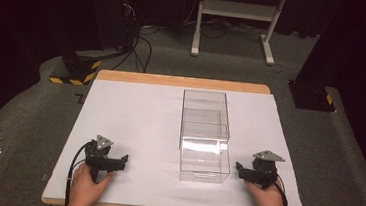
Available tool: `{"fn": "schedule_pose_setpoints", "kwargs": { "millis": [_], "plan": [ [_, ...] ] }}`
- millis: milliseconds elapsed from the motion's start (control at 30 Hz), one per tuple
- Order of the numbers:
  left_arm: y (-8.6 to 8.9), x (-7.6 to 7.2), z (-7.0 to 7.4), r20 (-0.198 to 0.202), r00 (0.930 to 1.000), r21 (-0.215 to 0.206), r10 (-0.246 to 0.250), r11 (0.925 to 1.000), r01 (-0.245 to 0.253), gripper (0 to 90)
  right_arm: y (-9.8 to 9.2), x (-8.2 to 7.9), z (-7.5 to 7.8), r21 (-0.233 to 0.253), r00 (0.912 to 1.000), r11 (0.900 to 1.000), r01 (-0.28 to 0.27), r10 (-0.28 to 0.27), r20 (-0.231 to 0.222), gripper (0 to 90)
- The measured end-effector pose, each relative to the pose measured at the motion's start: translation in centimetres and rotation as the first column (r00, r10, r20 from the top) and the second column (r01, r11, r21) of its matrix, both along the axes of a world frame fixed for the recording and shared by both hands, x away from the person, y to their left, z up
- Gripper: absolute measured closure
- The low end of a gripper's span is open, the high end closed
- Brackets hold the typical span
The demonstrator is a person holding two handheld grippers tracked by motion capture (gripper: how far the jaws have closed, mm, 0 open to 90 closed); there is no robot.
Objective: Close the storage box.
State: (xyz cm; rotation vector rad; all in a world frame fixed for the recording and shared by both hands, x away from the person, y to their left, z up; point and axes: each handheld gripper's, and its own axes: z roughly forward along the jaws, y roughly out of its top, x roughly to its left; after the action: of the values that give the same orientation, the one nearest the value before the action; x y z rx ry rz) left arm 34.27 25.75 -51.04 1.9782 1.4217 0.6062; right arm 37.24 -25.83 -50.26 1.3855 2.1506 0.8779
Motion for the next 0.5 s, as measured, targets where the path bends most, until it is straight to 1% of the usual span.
{"fn": "schedule_pose_setpoints", "kwargs": {
  "millis": [500],
  "plan": [
    [0.0, 0.01, 0.0, 0.0, 1.0, -0.002, 0.0, 1.0, 0.0, 1.4, -0.06, 0.01, 0.01, 0.002, 1.0, 1.0, 0.0, 0.0, 0.003, 19.4]
  ]
}}
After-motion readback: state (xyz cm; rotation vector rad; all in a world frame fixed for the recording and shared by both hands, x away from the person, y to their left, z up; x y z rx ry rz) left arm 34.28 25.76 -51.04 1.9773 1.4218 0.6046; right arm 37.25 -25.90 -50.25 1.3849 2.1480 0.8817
